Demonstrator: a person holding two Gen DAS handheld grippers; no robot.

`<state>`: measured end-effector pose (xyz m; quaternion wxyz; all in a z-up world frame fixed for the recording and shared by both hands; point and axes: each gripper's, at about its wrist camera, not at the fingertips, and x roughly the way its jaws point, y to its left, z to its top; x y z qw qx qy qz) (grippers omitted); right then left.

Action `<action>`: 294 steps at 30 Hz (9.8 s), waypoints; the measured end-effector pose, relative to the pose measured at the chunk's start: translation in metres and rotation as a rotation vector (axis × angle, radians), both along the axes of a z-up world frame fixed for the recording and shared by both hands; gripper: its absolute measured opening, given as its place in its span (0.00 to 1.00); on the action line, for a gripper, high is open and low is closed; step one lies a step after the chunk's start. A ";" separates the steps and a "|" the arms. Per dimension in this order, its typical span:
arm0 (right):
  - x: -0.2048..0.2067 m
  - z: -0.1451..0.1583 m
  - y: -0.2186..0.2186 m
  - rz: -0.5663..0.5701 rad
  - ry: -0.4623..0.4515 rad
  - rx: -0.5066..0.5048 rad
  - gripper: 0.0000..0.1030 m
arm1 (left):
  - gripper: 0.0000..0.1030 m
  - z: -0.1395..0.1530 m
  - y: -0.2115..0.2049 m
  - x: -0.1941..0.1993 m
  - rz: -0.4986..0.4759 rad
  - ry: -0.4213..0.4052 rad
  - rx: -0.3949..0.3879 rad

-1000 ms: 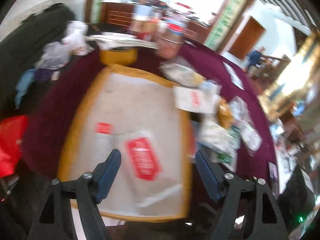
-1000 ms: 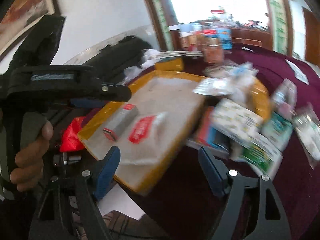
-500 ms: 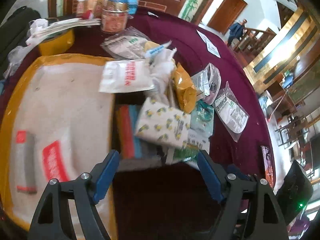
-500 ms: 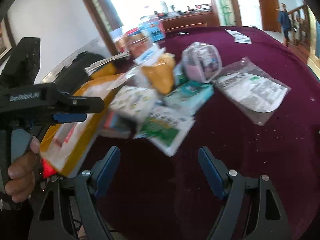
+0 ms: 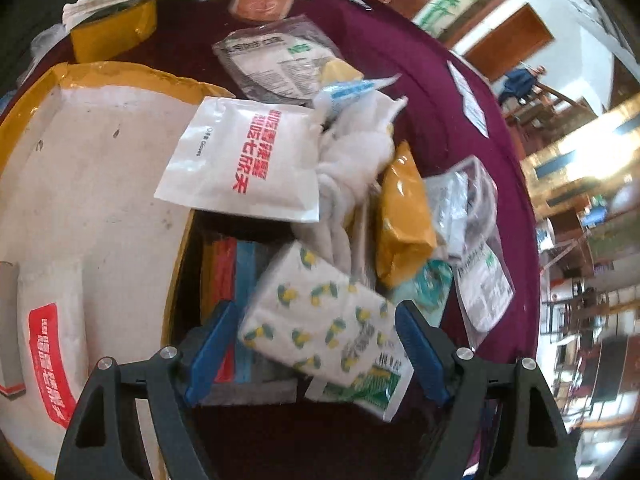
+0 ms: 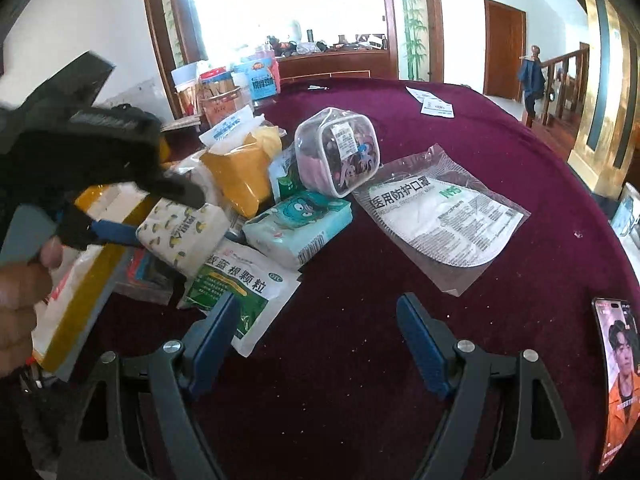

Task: Organize soft objects
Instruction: 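Grasp the lemon-print tissue pack with the left tool, then grasp the blue cartoon tissue pack with the right tool, then place the lemon pack with the left tool while the right tool places the blue pack in the tray, then grasp the green medicine sachet with the left tool, then reach over the mask bag and grasp the clear cartoon pouch with the right tool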

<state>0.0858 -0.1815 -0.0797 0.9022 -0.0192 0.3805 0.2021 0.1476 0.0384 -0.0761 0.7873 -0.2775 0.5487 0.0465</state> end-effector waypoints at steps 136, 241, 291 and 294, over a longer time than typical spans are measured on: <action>0.031 0.015 0.243 0.431 0.188 0.036 0.46 | 0.75 0.006 0.179 -0.030 0.112 -0.030 0.138; 0.143 -0.025 -0.006 -0.004 0.116 -0.201 1.00 | 0.29 -0.026 -0.049 -0.050 -0.204 -0.136 0.089; 0.124 0.030 -0.034 0.000 0.157 0.164 0.79 | 0.26 -0.028 -0.019 -0.058 -0.202 -0.149 -0.024; 0.148 0.015 -0.039 -0.047 0.224 0.215 0.60 | 0.26 -0.027 -0.020 -0.059 -0.202 -0.150 -0.023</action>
